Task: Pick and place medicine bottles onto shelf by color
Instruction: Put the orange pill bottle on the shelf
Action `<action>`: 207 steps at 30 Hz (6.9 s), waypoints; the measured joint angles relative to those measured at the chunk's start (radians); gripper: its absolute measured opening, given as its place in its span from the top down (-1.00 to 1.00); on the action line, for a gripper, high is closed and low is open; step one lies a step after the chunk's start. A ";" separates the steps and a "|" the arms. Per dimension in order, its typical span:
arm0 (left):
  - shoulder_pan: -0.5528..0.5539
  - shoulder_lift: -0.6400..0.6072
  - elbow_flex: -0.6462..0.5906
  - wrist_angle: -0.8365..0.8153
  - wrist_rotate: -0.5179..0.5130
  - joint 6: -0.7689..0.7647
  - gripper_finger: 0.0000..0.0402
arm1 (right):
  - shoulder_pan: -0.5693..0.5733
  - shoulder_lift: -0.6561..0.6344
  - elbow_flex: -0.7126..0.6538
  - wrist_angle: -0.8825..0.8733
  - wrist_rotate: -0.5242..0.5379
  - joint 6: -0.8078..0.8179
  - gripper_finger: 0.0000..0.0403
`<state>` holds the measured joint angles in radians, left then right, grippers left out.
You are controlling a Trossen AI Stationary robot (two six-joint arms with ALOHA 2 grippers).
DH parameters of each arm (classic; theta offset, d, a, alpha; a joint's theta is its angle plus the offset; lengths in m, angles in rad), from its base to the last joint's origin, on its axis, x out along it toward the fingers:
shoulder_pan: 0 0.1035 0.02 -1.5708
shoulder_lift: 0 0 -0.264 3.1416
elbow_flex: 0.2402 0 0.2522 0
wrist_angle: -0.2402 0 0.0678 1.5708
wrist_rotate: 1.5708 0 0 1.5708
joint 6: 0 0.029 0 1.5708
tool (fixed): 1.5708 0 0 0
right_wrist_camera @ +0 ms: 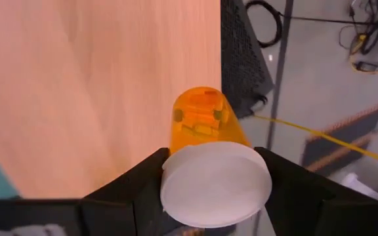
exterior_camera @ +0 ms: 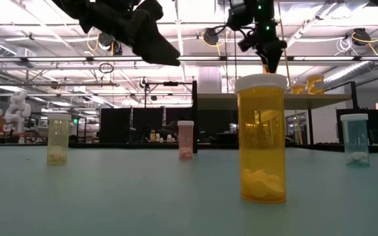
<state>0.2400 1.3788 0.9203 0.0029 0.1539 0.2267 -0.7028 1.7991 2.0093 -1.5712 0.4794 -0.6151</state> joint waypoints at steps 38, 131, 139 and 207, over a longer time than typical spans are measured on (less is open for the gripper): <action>-0.052 0.000 0.000 0.055 0.001 0.025 -0.77 | -0.136 -0.001 -0.145 0.102 -0.119 -0.295 -0.10; -0.168 0.001 0.001 0.021 -0.082 -0.091 -0.77 | 0.845 -0.526 -0.634 0.349 -0.182 1.043 -0.45; -0.268 -0.014 0.002 -0.060 -0.228 -0.162 -0.77 | 0.908 -0.526 -0.856 0.739 -0.165 1.012 -0.45; -1.056 0.267 0.454 -0.922 -0.436 -0.989 -0.77 | 1.056 -0.556 -0.991 1.381 -0.160 0.850 -0.45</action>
<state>-0.8160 1.6461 1.3746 -0.9190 -0.2818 -0.7622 0.3533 1.2436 1.0180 -0.1902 0.3190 0.2353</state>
